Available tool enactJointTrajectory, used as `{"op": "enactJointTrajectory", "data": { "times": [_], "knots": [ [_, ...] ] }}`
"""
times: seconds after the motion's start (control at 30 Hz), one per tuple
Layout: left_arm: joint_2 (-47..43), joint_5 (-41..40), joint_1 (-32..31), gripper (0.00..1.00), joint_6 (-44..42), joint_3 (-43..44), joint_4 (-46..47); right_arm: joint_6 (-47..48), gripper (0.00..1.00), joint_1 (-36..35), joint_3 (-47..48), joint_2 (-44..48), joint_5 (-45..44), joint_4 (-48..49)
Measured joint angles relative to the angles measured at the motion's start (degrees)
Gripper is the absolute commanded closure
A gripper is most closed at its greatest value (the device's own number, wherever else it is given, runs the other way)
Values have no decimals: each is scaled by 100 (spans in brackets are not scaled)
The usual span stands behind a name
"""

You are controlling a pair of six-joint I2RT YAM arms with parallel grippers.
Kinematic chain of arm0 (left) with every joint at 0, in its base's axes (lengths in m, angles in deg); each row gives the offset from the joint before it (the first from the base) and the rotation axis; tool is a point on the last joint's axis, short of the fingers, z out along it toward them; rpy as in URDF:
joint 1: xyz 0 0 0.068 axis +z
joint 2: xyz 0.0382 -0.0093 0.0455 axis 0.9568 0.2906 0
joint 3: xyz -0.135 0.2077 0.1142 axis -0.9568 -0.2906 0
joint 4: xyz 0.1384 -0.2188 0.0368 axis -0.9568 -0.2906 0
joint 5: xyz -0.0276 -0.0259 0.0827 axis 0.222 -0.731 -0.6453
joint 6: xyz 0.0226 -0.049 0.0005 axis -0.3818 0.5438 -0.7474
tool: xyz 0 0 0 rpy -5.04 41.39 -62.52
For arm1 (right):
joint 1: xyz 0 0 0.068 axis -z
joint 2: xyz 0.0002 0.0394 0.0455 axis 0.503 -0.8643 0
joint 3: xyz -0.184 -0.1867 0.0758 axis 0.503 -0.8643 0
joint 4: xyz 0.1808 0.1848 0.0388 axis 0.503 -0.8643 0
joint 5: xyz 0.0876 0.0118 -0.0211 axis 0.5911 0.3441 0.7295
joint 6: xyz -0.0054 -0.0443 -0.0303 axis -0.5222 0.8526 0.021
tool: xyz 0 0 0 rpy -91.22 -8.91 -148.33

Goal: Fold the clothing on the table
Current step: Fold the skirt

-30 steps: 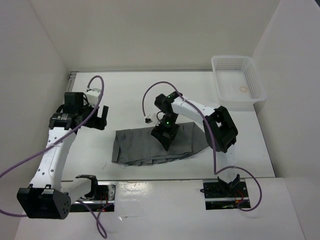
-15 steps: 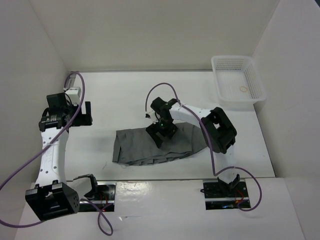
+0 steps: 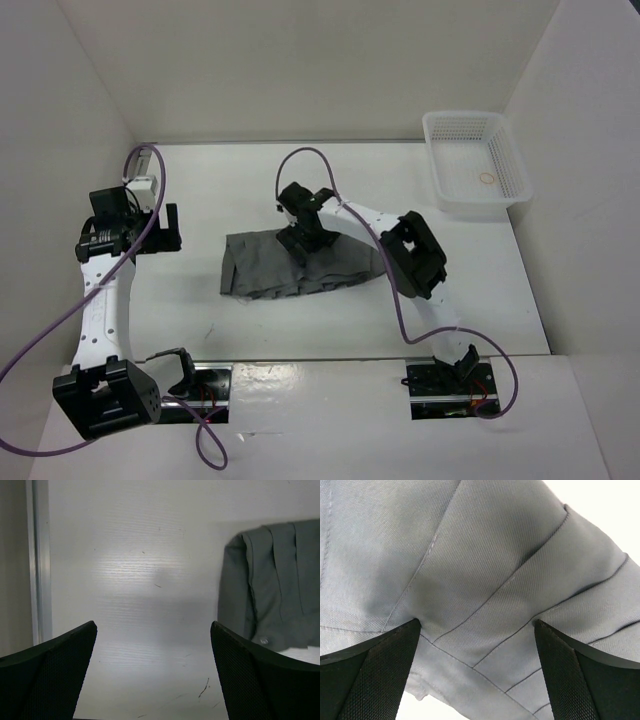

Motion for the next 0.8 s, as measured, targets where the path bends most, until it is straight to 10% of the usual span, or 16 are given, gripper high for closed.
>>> {"op": "enactJointTrajectory", "data": {
  "times": [0.4,0.8],
  "knots": [
    [7,85,2,0,-4,0,13,721,1,610,3877,-2271,664,-520],
    [302,306,4,0,-28,0,22,2533,1,758,4909,-2732,1998,-1947]
  ]
}}
